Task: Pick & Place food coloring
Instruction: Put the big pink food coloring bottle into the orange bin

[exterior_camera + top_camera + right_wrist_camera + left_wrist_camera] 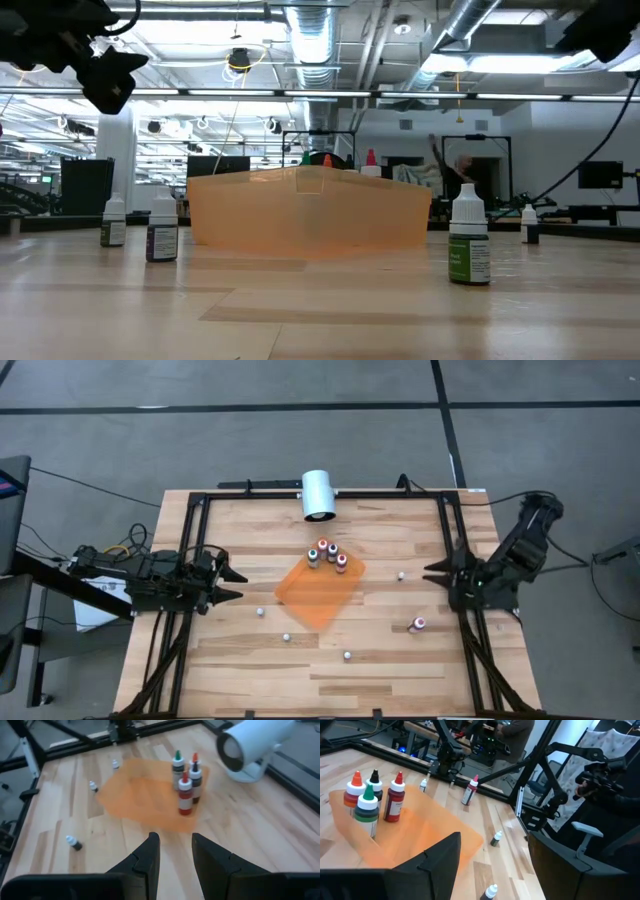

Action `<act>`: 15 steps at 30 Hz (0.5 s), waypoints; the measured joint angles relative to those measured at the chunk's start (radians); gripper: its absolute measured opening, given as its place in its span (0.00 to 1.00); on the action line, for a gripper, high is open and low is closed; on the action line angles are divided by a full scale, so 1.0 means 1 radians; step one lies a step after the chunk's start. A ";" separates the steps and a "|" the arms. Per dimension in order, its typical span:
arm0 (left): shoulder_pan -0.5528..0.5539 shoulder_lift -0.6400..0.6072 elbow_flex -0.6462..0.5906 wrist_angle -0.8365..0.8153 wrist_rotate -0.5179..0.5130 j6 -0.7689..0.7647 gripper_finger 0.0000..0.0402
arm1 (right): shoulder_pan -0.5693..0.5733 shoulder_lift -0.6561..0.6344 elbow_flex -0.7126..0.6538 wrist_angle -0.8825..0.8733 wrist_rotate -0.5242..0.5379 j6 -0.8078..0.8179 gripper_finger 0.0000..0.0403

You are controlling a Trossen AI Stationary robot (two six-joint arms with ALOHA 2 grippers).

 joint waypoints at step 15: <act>0.000 0.000 0.000 0.013 -0.002 -0.021 0.56 | -0.089 -0.024 0.000 -0.011 -0.003 -0.002 0.25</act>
